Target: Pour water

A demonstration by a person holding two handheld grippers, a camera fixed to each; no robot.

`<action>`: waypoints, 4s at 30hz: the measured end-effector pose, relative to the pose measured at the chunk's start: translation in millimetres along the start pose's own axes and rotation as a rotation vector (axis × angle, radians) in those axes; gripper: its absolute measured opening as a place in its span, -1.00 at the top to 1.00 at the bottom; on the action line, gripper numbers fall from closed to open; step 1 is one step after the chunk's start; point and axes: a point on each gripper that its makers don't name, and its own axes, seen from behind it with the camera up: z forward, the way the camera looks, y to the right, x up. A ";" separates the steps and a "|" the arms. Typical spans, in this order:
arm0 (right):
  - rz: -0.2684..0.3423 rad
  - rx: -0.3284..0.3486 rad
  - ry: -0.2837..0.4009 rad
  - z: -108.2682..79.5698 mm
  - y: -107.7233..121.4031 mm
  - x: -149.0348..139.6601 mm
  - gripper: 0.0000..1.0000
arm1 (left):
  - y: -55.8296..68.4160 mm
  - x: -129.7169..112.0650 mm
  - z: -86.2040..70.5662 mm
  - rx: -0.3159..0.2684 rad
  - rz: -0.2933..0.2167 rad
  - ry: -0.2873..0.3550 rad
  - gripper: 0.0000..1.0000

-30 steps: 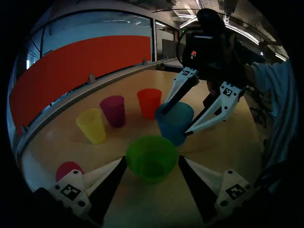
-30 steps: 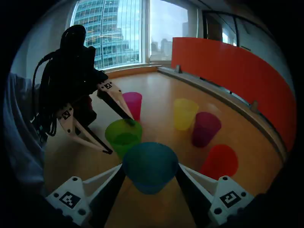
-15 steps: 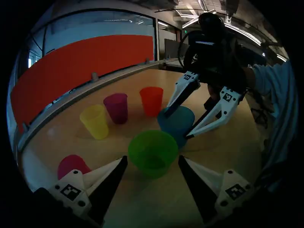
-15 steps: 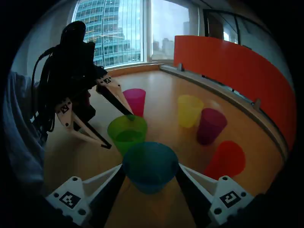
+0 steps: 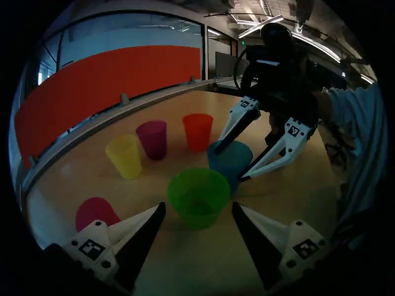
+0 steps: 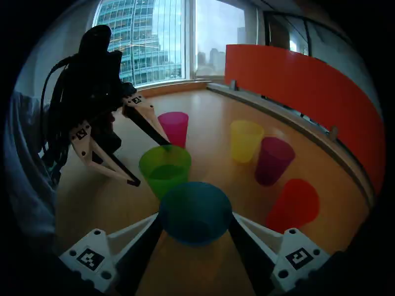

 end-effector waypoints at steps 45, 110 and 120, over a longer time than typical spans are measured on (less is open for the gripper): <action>0.088 -0.214 0.079 -85.0 26.4 -21.5 -1.00 | -30.5 -10.4 -72.2 0.173 -0.128 0.117 -1.00; 0.335 -0.996 0.622 -229.4 142.8 49.1 -1.00 | -140.5 66.4 -205.8 0.814 -0.168 0.561 -1.00; 0.364 -1.020 0.653 -234.9 146.8 45.3 -0.99 | -150.1 60.6 -208.0 0.847 -0.190 0.564 -0.99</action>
